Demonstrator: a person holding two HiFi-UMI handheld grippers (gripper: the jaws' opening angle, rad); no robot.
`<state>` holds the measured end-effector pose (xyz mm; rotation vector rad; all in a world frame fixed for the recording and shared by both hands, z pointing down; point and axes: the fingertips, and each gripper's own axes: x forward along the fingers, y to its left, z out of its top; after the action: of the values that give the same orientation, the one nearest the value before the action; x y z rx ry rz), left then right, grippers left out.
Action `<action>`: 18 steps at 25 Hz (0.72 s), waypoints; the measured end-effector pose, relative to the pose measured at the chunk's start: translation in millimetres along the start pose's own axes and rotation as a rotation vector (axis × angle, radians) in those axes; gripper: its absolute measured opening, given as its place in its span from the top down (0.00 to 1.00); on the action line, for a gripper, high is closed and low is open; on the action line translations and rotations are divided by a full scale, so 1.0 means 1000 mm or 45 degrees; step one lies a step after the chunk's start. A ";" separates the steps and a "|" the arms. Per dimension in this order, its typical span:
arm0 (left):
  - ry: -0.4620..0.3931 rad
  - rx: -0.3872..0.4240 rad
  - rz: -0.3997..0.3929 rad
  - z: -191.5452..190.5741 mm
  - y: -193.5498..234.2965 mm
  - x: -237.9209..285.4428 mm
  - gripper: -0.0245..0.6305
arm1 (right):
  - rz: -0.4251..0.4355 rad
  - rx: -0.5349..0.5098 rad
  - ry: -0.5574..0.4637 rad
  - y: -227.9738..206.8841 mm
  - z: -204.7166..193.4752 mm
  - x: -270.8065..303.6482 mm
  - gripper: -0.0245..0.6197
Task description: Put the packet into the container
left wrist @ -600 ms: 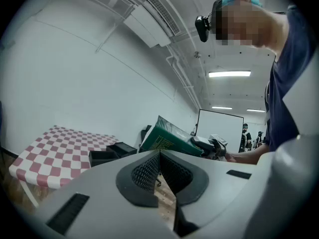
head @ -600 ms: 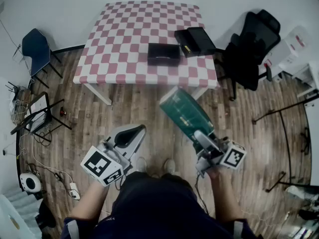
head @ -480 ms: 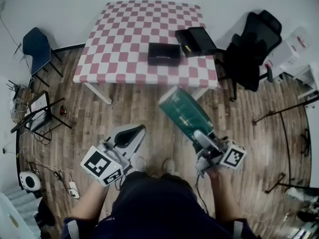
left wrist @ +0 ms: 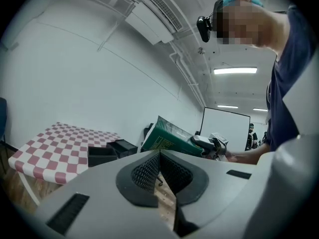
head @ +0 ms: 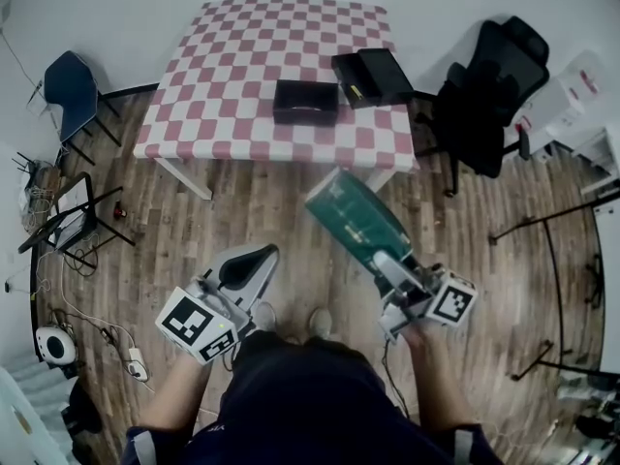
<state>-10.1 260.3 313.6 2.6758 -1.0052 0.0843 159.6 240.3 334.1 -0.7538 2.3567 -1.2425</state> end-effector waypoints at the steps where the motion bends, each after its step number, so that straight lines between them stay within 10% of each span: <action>1: -0.001 -0.001 0.005 -0.001 -0.005 0.004 0.92 | -0.004 0.000 0.005 -0.003 0.002 -0.007 0.33; 18: 0.007 0.015 0.104 -0.010 -0.043 0.039 0.92 | -0.020 0.049 0.016 -0.047 0.038 -0.065 0.33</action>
<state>47.8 269.0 318.5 2.6438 -1.1156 0.1141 244.3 233.7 357.9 -0.7561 2.3344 -1.2986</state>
